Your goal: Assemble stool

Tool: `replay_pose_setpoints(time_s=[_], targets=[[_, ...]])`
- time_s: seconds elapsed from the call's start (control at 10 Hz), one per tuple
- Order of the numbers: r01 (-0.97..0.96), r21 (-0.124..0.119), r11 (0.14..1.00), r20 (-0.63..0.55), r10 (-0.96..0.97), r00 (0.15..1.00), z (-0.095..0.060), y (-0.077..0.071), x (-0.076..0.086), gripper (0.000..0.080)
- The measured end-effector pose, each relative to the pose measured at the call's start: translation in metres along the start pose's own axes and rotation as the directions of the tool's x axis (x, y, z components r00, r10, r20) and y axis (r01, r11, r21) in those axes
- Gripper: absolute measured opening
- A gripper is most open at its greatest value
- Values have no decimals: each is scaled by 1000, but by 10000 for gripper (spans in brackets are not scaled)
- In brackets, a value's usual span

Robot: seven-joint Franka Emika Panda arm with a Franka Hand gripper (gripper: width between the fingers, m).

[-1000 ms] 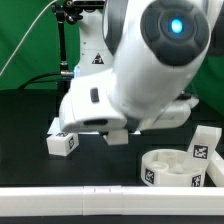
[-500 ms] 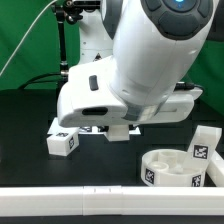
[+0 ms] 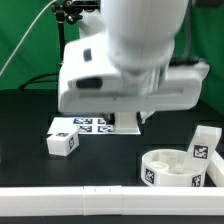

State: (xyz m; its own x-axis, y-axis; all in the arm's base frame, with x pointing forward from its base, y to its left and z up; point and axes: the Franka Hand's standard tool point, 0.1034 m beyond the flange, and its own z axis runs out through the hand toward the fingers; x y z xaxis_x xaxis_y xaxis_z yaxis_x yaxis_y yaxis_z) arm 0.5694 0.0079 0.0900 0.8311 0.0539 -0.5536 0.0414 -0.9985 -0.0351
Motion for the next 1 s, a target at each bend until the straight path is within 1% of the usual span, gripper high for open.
replay_pose_setpoints(time_s=[0.1, 0.3, 0.4, 0.5, 0.6, 0.7, 0.8, 1.0], targets=[[-3, -5, 1000, -107, 2, 994, -3, 2, 10, 338], [-8, -10, 1000, -231, 6, 973, -5, 4, 10, 338], [-47, 12, 999, -308, 48, 950, -8, 3, 13, 338], [-89, 61, 994, -341, 105, 934, -8, -2, 8, 338], [-102, 78, 992, -396, 124, 910, -12, -5, 8, 338], [-104, 76, 992, -460, 128, 879, -19, -11, 9, 338], [-97, 68, 993, -530, 118, 840, -23, -16, 11, 338], [-103, 60, 993, -642, 117, 758, -21, -11, 16, 338]])
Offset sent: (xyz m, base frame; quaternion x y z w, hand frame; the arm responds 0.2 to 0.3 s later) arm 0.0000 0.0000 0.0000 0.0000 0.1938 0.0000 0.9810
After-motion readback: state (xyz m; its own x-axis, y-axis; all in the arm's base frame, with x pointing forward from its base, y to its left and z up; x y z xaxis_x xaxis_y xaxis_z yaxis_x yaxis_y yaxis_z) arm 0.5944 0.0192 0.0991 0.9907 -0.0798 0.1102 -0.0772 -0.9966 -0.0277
